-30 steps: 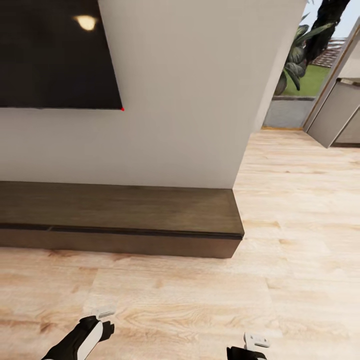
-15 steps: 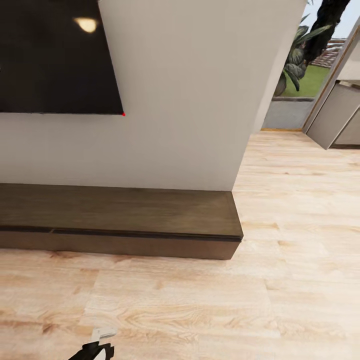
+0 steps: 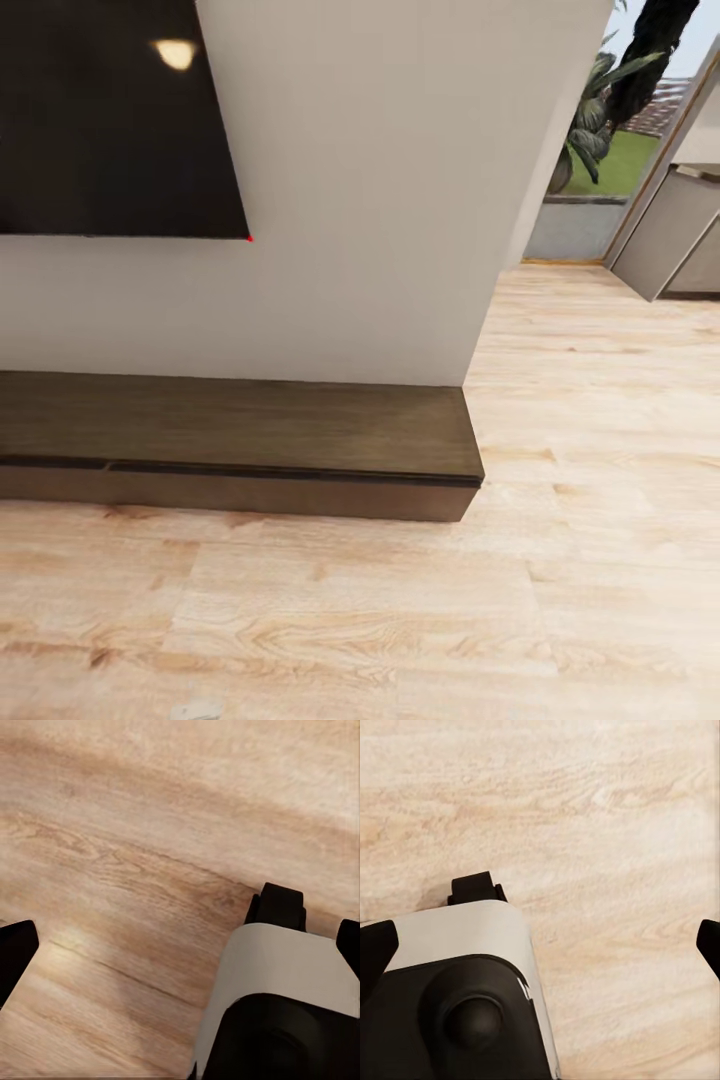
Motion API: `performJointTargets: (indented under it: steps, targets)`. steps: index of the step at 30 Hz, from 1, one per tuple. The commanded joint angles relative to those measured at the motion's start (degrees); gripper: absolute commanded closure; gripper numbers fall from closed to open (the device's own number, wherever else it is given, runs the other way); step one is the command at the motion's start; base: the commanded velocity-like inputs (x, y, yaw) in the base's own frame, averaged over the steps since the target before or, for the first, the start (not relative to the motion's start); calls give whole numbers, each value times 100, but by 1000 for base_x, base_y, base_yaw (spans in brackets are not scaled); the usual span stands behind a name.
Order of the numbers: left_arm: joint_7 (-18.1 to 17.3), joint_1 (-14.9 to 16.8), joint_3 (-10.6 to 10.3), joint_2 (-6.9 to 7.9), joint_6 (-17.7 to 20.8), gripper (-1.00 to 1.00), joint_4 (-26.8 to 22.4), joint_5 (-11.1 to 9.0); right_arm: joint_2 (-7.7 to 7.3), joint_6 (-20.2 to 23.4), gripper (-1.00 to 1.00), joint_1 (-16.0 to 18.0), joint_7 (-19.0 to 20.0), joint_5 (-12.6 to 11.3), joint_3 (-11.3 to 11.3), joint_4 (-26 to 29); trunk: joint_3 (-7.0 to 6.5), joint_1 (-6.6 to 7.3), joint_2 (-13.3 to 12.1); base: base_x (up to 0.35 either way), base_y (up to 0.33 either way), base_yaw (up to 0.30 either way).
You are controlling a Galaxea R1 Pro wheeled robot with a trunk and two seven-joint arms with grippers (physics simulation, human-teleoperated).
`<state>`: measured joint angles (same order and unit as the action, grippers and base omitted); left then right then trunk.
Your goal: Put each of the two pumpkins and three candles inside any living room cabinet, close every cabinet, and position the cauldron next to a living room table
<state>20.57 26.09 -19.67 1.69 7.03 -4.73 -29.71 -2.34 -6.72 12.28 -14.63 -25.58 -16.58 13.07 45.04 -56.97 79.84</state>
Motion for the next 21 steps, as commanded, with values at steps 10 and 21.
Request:
performJointTargets:
  steps: [10,21]
  targets:
    - [27,-418,-54,-42,-196,-100,171,-43,-24,-48,-100,2,-48,-72,-42,-283,-176,221,-401,0,0,0]
    - [30,-716,-54,-51,-160,-100,181,-77,3,-40,-100,2,-24,-112,-45,-1186,-374,462,-842,0,0,0]
